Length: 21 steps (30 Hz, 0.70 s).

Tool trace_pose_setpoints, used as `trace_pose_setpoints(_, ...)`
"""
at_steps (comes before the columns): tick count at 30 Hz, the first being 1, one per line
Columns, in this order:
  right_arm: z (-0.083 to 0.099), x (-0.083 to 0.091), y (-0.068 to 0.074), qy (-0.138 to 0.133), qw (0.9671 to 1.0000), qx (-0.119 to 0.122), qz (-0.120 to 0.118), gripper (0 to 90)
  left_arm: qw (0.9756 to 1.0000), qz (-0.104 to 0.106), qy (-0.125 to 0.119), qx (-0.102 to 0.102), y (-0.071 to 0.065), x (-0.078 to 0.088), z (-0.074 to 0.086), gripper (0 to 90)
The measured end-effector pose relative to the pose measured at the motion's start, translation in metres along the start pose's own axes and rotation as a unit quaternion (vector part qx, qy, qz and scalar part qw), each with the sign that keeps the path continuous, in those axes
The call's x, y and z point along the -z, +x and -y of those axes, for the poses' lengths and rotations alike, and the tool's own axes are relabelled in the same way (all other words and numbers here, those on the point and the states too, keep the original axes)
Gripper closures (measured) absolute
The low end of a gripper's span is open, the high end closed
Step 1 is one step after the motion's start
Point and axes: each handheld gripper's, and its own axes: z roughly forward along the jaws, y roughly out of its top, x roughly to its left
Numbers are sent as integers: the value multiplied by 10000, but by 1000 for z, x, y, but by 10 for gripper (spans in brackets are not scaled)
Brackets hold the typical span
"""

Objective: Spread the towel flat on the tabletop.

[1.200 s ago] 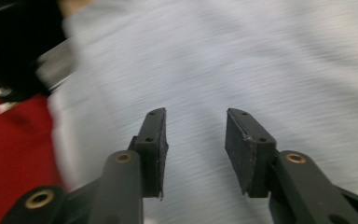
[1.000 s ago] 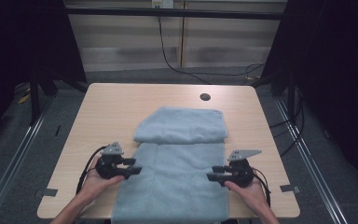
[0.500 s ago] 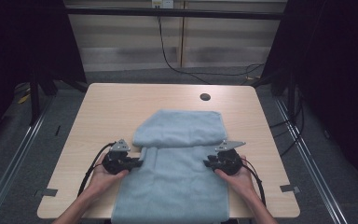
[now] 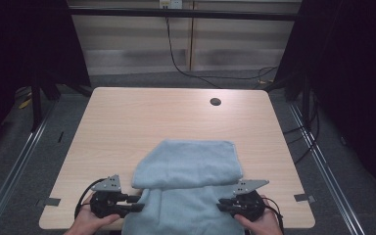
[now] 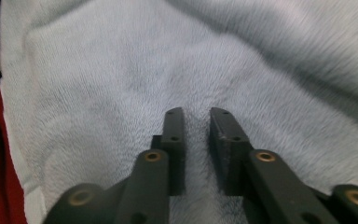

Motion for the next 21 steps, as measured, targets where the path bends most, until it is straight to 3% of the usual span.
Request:
trace_pose_setpoints(2,-9,8,-9,-318,9994,-144,43,723,9995,-122,-261,103,12,5,-11,630)
trace_pose_setpoints(6,-34,17,-43,-687,9960,-279,490,700,9966,-553,-506,330,44,1,-35,630)
trace_pose_setpoints(10,-52,4,-88,-711,9909,-611,971,650,9927,-1046,-320,501,73,-23,-48,608)
trace_pose_setpoints(11,-54,-1,-99,-698,9894,-734,1037,638,9917,-1092,-290,618,79,-28,-50,589)
trace_pose_setpoints(13,-55,-11,-115,-642,9858,-852,1294,594,9892,-1297,-203,655,87,-39,-49,543)
trace_pose_setpoints(17,-52,-24,-130,-378,9794,-1011,1705,522,9896,-1281,62,650,91,-53,-46,488)
trace_pose_setpoints(19,-50,-27,-131,-318,9798,-1026,1685,503,9895,-1319,66,596,91,-55,-46,490)
trace_pose_setpoints(21,-50,-31,-129,-224,9803,-920,1734,506,9907,-1229,97,579,90,-57,-47,572)
